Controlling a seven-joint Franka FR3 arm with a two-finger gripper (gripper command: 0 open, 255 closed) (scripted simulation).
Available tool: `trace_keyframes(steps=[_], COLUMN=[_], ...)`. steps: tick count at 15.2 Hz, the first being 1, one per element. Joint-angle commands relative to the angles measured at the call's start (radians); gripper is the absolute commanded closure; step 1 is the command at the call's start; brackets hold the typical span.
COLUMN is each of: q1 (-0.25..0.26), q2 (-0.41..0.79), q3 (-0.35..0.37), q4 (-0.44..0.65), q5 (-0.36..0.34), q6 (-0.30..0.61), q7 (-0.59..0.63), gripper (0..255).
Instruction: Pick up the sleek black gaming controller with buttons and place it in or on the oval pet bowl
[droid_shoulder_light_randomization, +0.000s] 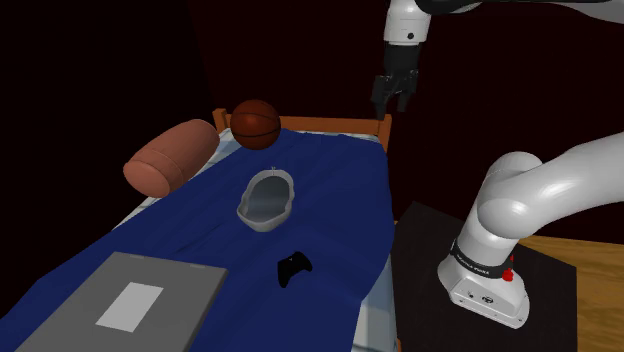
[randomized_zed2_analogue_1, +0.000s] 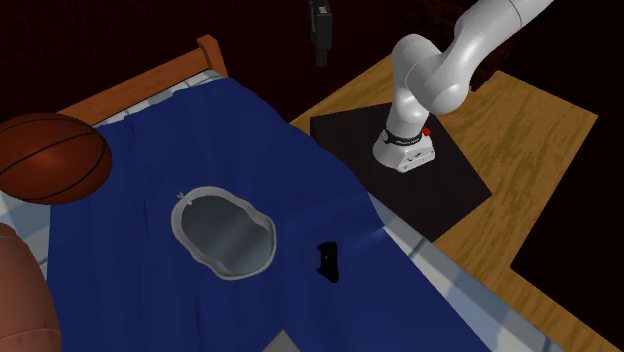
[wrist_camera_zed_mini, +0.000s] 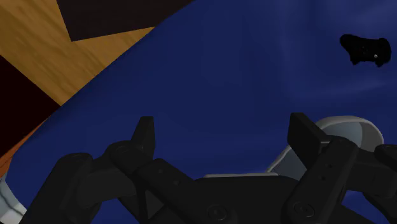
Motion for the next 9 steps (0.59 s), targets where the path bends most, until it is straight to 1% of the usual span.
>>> trace_keyframes(steps=[1, 5, 9], q1=[0.000, 0.001, 0.005], q2=[0.000, -0.002, 0.026], q3=[0.000, 0.103, 0.209], q4=[0.000, -0.067, -0.109], q5=[0.000, 0.065, 0.135], q6=[0.000, 0.043, 0.095], q7=[0.000, 0.158, 0.315], gripper=[0, 0, 0])
